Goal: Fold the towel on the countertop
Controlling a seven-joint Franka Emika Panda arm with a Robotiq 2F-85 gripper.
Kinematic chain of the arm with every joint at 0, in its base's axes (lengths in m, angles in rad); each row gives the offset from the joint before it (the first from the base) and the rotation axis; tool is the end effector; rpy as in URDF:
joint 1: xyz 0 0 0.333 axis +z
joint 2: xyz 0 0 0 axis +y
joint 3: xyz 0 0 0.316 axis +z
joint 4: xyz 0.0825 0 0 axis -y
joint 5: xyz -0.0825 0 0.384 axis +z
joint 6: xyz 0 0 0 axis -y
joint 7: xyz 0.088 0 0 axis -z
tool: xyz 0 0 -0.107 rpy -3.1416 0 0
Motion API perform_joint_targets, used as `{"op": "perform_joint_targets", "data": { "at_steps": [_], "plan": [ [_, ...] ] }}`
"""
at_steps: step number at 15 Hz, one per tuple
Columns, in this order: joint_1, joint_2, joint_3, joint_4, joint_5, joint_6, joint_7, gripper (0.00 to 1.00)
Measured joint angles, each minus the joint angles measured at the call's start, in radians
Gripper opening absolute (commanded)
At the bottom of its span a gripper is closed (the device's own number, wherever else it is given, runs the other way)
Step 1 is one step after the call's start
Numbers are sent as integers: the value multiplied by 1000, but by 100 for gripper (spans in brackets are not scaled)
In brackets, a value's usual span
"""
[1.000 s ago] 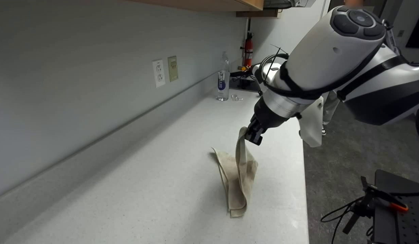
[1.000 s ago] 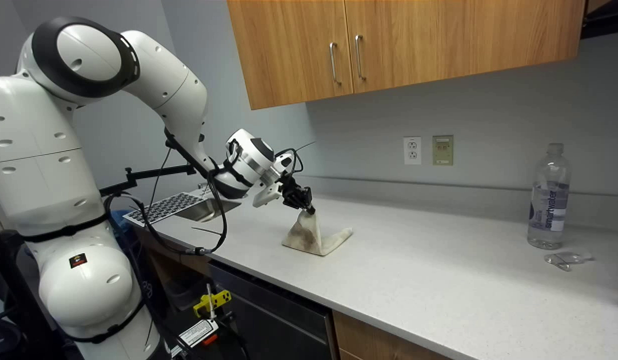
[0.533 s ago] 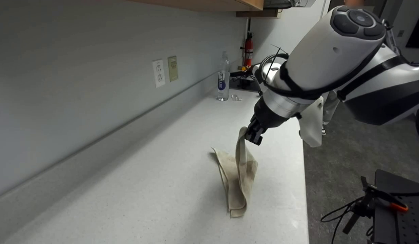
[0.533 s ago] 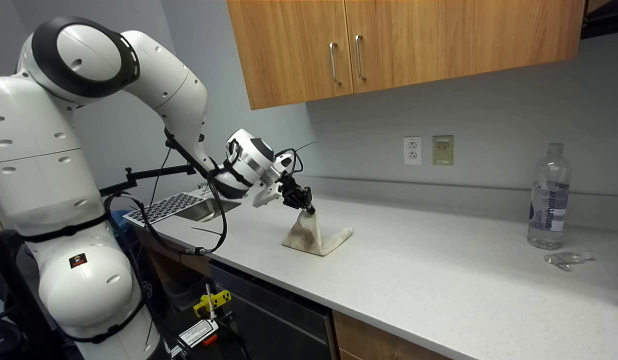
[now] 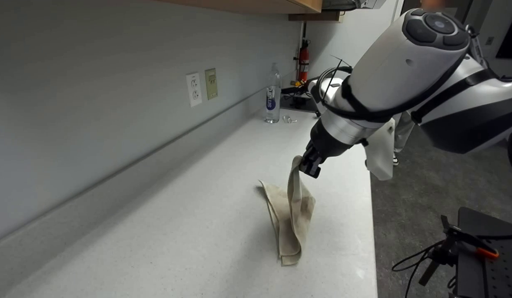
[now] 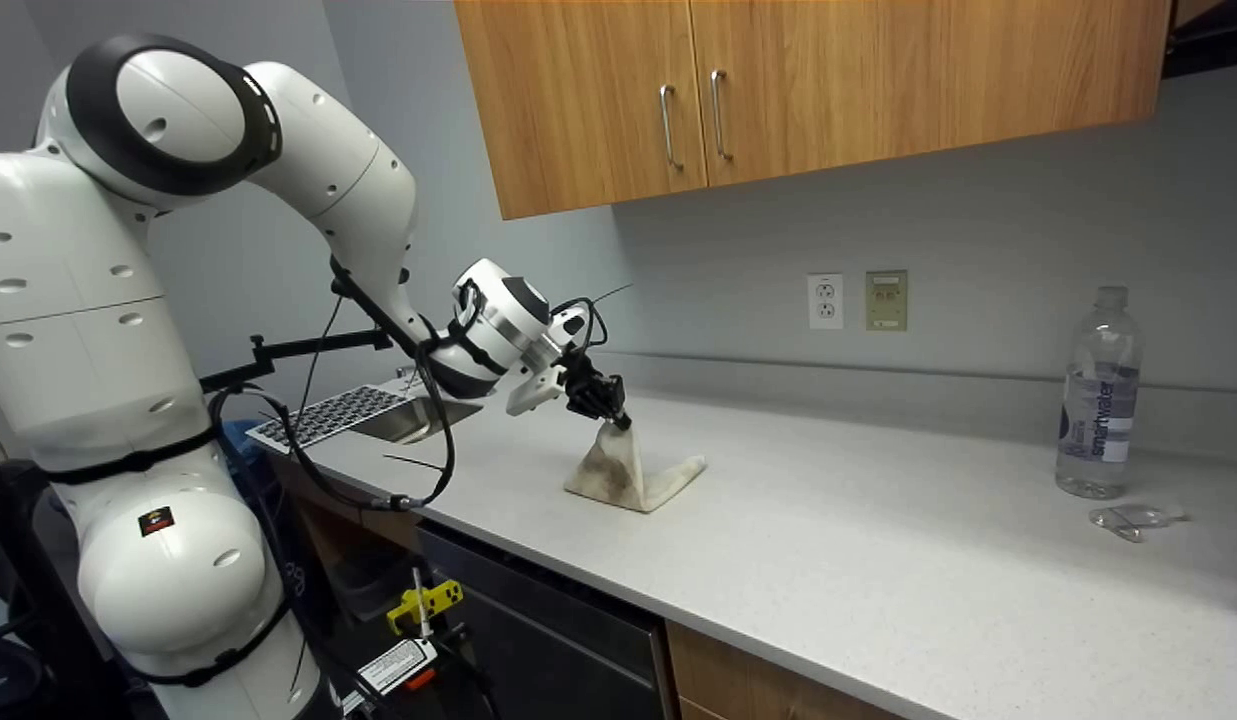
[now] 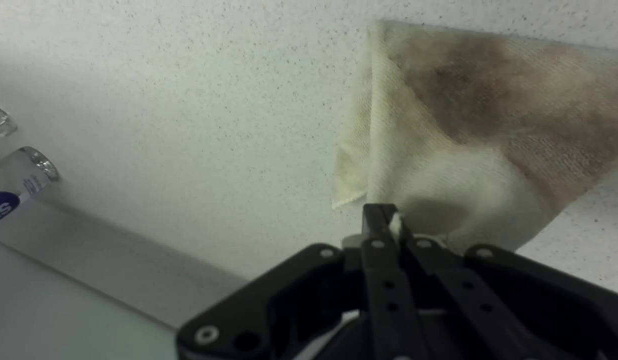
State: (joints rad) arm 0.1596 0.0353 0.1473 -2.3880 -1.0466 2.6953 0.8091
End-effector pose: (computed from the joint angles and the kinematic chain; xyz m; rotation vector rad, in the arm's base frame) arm 0.4770 0.1813 0.3211 2.6604 0.5417 0.6969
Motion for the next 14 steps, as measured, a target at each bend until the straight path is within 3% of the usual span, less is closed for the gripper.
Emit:
{"op": "perform_joint_targets", "data": {
  "at_steps": [14],
  "plan": [
    [-11, 213, -29, 191, 56, -1, -78, 1]
  ]
}}
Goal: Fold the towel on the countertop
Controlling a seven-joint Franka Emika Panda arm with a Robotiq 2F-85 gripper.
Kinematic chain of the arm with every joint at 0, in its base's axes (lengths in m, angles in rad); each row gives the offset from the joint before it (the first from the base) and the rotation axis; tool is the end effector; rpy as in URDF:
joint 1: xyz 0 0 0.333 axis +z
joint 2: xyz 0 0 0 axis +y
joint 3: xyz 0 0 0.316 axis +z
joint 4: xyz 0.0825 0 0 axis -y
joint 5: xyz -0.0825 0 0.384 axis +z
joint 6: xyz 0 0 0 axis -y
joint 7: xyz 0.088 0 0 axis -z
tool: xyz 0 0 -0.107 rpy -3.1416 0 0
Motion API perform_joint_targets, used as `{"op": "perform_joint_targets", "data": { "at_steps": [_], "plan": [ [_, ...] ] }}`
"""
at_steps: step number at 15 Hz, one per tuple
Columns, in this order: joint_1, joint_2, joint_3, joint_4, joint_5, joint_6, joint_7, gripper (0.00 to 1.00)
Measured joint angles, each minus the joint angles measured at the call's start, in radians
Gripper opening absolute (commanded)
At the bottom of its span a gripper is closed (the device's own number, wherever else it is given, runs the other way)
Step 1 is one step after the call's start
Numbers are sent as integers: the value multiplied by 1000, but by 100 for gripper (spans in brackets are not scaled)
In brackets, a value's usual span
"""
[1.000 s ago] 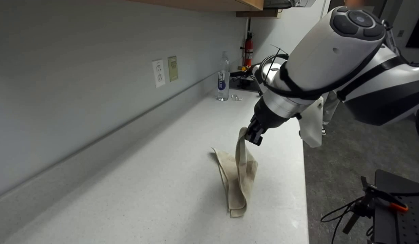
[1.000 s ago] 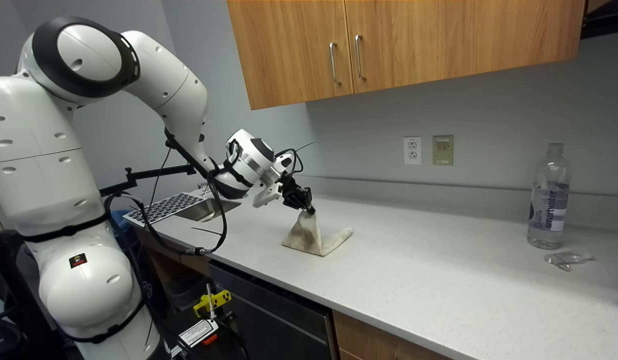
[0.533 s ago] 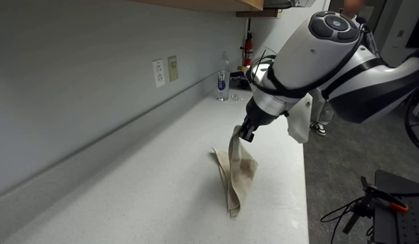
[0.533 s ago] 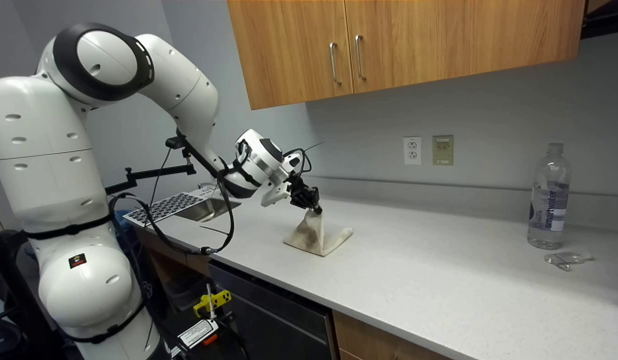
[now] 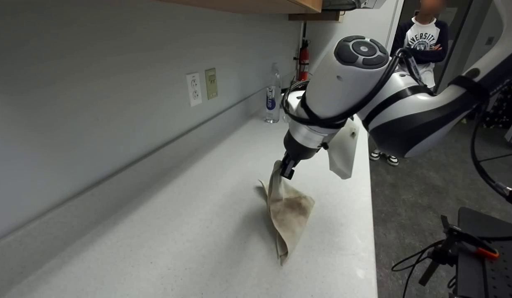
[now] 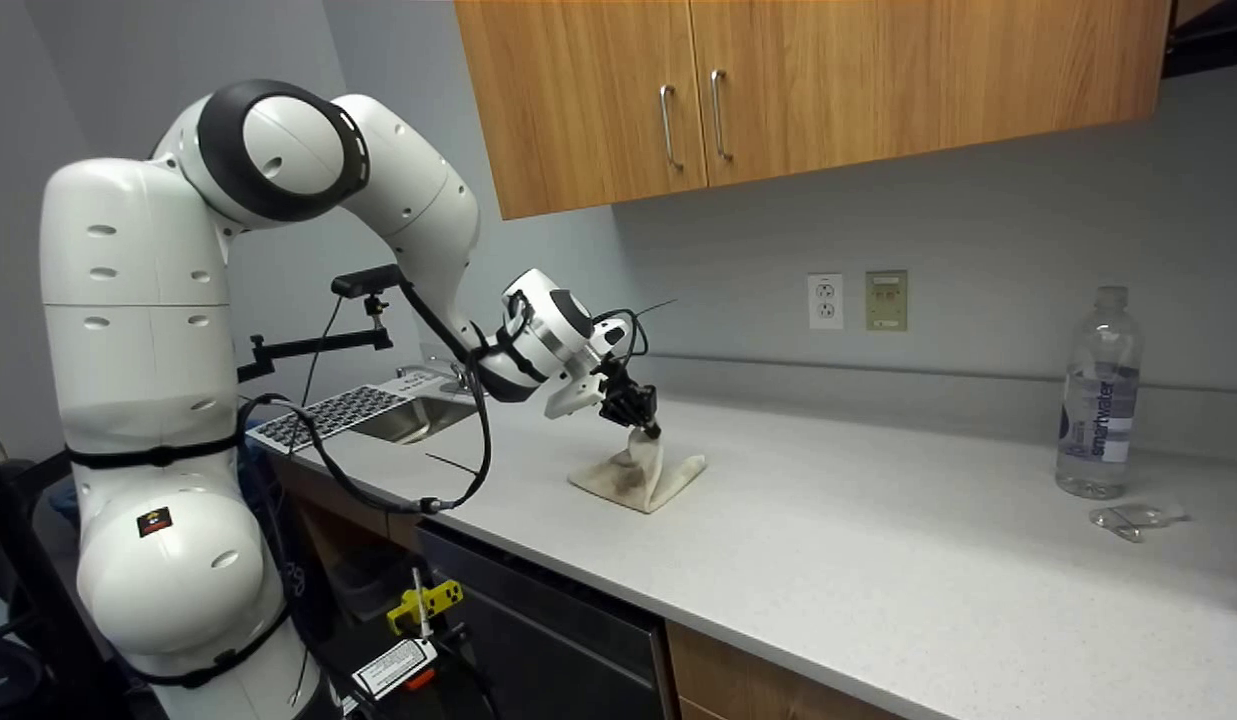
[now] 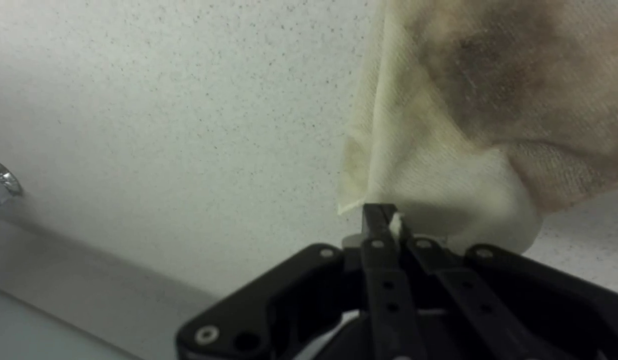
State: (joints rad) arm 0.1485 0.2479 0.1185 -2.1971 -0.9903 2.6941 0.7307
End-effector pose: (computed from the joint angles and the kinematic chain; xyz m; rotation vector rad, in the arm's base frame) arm 0.5404 0.1757 0.2877 2.6995 0.5254 0.6244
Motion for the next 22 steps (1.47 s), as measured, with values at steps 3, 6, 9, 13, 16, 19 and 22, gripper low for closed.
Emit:
{"op": "perform_joint_targets", "data": {
  "at_steps": [3, 6, 9, 13, 16, 19, 22],
  "plan": [
    [0, 28, -2, 15, 8, 0, -5, 1],
    [-1, 46, -9, 25, 7, -1, -5, 16],
    [-5, 60, -13, 33, 8, -1, -5, 42],
    [-5, 71, -17, 52, 5, -2, -5, 71],
    [-5, 79, -17, 70, 5, -2, -5, 95],
    [-5, 80, -15, 76, 20, -2, -17, 100],
    [-5, 79, -11, 75, 55, -2, -42, 100]
  ]
}}
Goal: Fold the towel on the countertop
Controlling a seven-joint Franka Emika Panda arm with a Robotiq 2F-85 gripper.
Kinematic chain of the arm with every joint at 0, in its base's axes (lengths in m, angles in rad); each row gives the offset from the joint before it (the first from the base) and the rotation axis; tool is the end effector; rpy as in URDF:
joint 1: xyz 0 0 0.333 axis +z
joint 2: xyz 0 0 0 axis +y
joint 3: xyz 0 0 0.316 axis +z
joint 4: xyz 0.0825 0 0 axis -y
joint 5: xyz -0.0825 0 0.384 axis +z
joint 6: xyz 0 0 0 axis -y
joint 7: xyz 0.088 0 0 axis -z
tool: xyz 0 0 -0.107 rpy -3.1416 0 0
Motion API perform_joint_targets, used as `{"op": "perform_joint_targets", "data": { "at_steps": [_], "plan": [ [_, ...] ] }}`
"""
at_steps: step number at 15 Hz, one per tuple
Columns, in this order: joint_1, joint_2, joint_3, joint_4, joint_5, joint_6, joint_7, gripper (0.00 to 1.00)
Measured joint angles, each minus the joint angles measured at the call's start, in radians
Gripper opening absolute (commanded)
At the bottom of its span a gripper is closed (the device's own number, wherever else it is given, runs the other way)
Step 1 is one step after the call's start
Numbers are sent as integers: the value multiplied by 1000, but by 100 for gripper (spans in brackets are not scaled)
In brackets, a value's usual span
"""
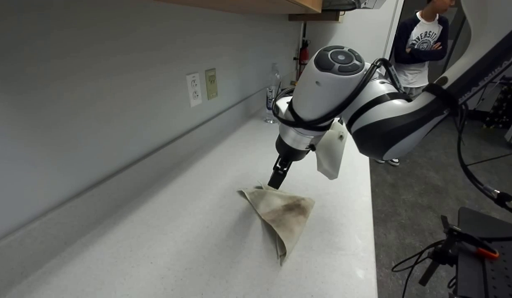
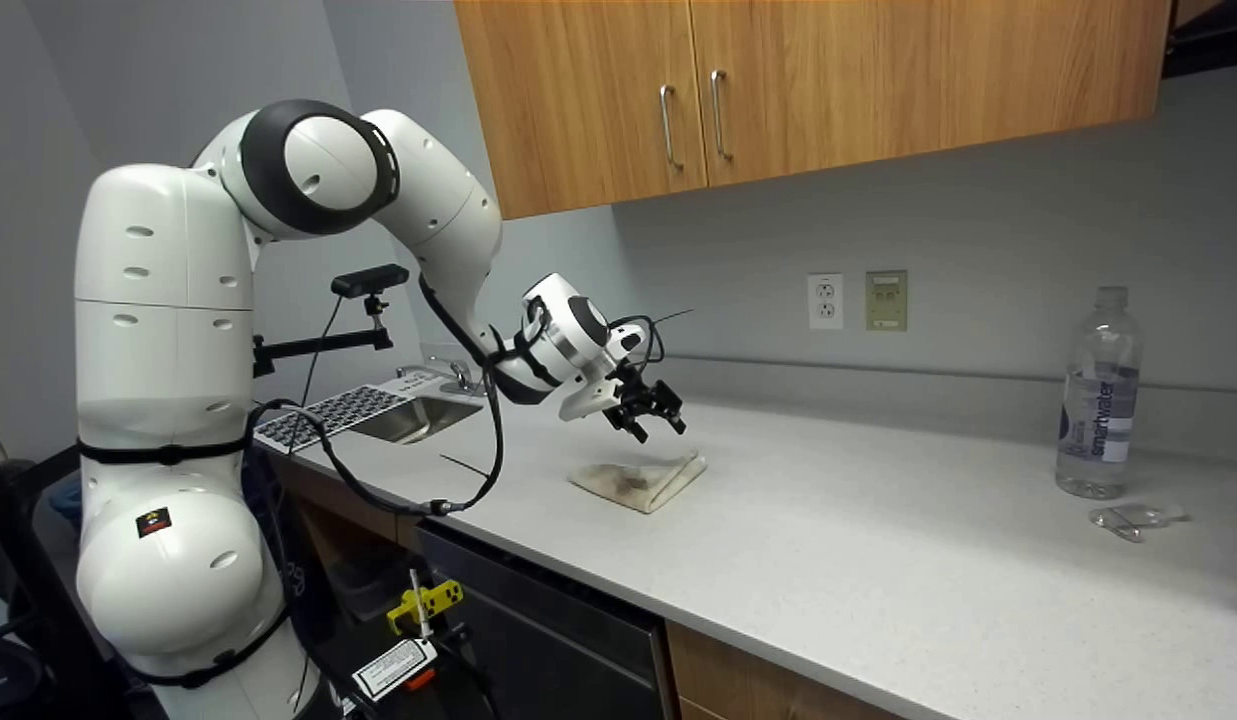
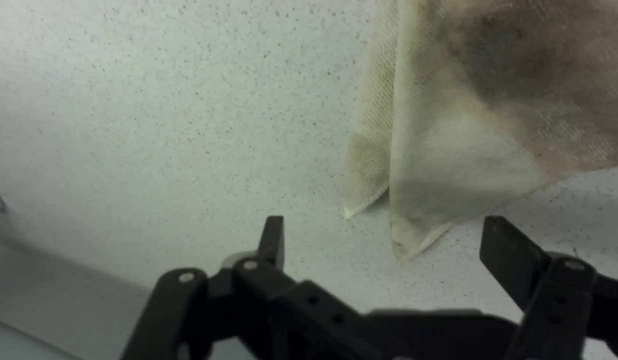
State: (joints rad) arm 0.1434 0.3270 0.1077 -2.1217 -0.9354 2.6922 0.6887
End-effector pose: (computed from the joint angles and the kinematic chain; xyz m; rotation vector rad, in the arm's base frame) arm 0.5649 0.1708 0.2739 2.7293 0.4943 0.5920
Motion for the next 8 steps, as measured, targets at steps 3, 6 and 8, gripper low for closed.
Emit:
{"op": "perform_joint_targets", "data": {
  "at_steps": [3, 6, 8],
  "plan": [
    [-2, -9, 12, -6, 72, -1, -54, 100],
    [5, -42, 15, -27, 203, -1, -165, 100],
    [9, -82, 15, -55, 288, -4, -243, 100]
  ]
}}
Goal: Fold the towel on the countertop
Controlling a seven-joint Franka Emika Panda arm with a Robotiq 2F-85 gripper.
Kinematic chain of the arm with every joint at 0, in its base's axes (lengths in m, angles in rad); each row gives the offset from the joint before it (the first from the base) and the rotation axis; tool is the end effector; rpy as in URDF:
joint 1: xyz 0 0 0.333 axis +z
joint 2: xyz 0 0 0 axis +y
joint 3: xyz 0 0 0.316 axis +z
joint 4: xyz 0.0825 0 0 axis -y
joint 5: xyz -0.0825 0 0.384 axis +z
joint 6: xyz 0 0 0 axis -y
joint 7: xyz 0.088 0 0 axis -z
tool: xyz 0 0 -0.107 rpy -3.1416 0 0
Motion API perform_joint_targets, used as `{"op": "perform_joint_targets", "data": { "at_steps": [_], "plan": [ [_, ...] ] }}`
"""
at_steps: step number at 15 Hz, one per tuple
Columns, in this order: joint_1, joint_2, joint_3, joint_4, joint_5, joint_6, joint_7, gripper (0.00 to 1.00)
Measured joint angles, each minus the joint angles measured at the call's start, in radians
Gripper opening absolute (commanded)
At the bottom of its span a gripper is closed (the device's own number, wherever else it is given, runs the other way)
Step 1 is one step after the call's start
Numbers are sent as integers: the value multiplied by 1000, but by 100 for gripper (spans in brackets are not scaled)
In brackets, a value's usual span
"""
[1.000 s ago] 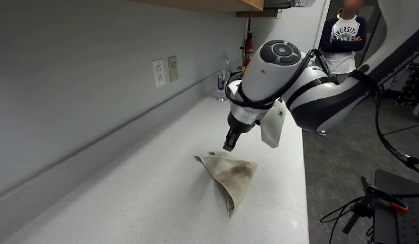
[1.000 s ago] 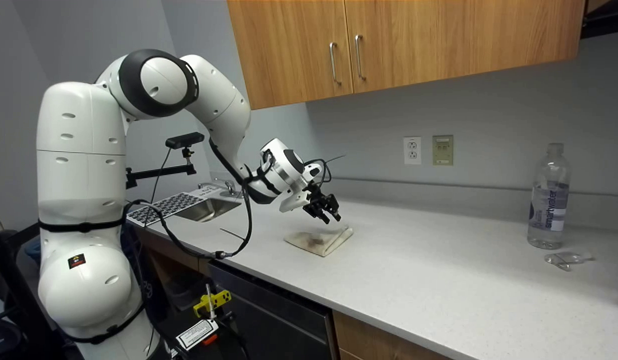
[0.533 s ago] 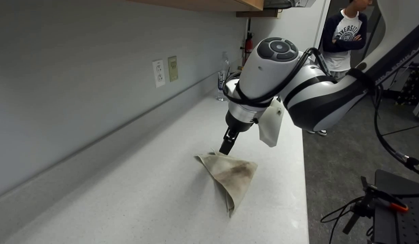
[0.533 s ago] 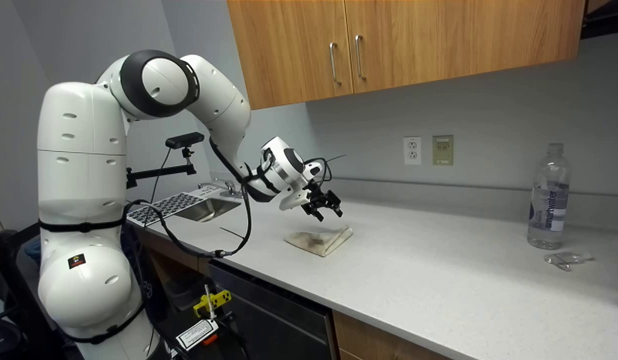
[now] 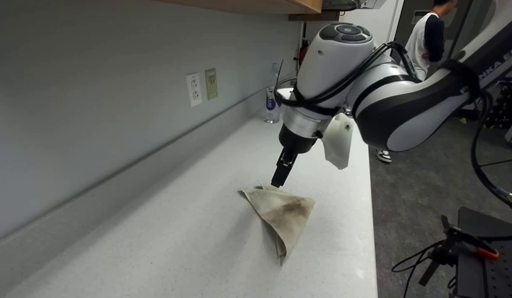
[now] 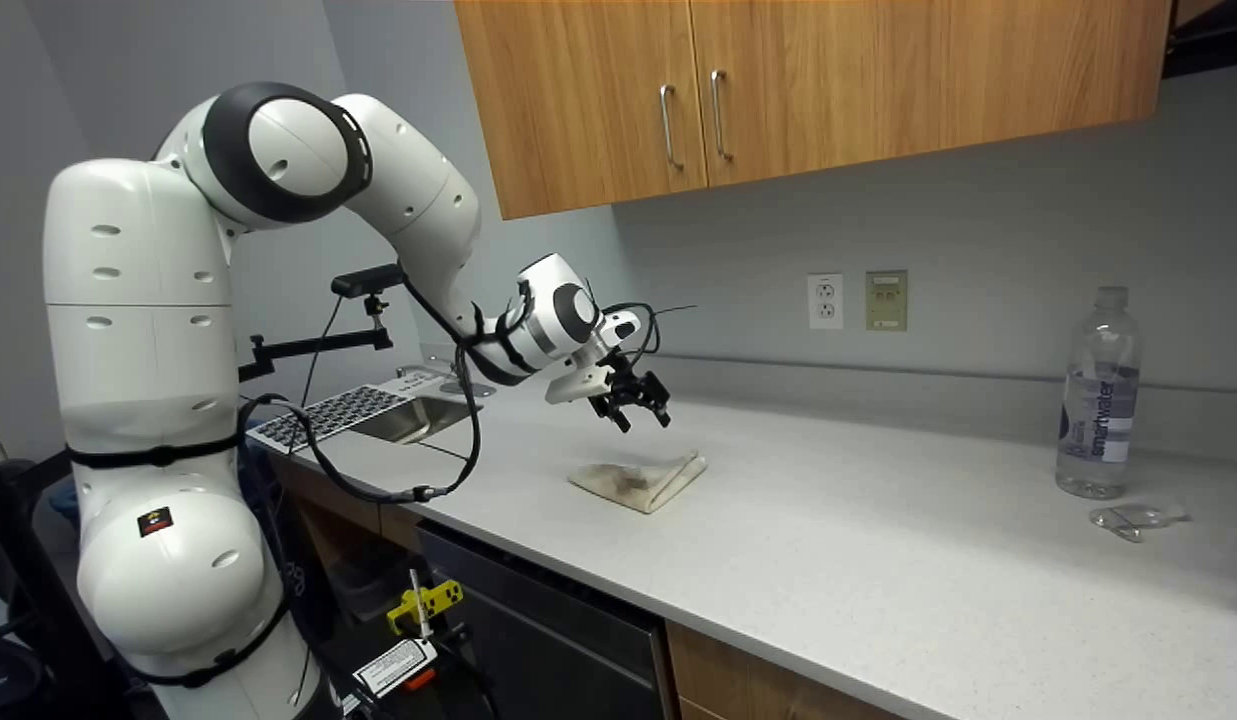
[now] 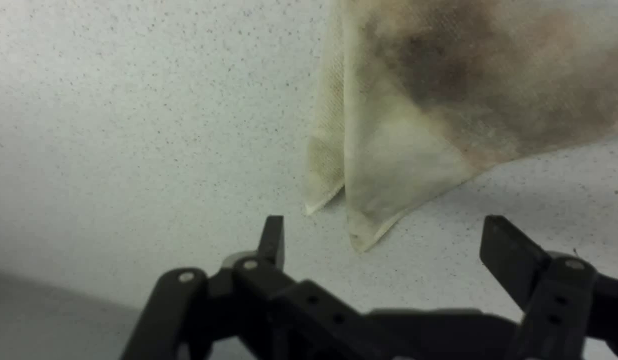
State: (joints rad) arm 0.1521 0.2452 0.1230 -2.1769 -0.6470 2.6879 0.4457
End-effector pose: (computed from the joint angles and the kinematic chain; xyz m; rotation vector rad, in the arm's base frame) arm 0.5533 0.1751 0.3023 2.8321 0.5293 0.5273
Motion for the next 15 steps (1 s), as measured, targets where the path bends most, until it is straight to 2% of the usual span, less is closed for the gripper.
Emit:
{"op": "perform_joint_targets", "data": {
  "at_steps": [4, 11, 15],
  "plan": [
    [6, -112, 0, -72, 92, -28, -83, 100],
    [8, -321, 4, -182, 95, -93, -79, 100],
    [5, -398, 16, -225, 95, -114, -56, 100]
  ]
}}
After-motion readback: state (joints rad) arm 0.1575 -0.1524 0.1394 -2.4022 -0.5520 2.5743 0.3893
